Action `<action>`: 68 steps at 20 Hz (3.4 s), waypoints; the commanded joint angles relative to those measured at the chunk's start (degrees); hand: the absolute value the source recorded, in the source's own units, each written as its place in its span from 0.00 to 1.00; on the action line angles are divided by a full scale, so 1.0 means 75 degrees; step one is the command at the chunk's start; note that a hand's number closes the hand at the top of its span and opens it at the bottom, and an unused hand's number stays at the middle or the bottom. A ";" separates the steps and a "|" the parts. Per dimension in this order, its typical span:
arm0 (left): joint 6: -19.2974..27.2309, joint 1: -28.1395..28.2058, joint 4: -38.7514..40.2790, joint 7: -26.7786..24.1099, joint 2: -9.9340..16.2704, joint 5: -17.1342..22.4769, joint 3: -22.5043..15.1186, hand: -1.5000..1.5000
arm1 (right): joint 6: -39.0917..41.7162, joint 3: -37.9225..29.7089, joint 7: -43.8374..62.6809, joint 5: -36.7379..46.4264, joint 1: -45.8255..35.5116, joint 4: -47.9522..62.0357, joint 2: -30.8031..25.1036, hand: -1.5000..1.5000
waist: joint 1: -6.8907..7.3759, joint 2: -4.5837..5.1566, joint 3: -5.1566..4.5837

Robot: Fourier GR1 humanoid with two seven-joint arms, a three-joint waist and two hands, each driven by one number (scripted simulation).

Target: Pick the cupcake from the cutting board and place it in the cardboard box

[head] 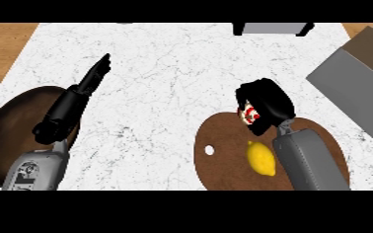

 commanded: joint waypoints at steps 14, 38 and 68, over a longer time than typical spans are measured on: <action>-0.0181 0.0318 -0.0328 0.0057 0.0091 0.0033 0.0143 0.50 | 0.0188 -0.2559 0.2712 -0.0640 -0.1316 -0.2552 0.0332 1.00 | -0.0078 -0.0041 0.0003; -0.0215 -0.0315 -0.0114 0.0319 -0.0035 -0.0067 0.0201 0.50 | 0.1139 -0.4812 0.0611 -0.1348 -0.2566 0.3912 -0.4122 1.00 | 0.0002 0.0032 0.0007; -0.0298 -0.0261 -0.0007 0.0096 -0.0162 -0.0038 0.0239 0.50 | 0.1321 -0.9229 -0.1563 -0.5830 -0.3269 0.7816 -0.5714 0.00 | 0.0051 0.0096 0.0030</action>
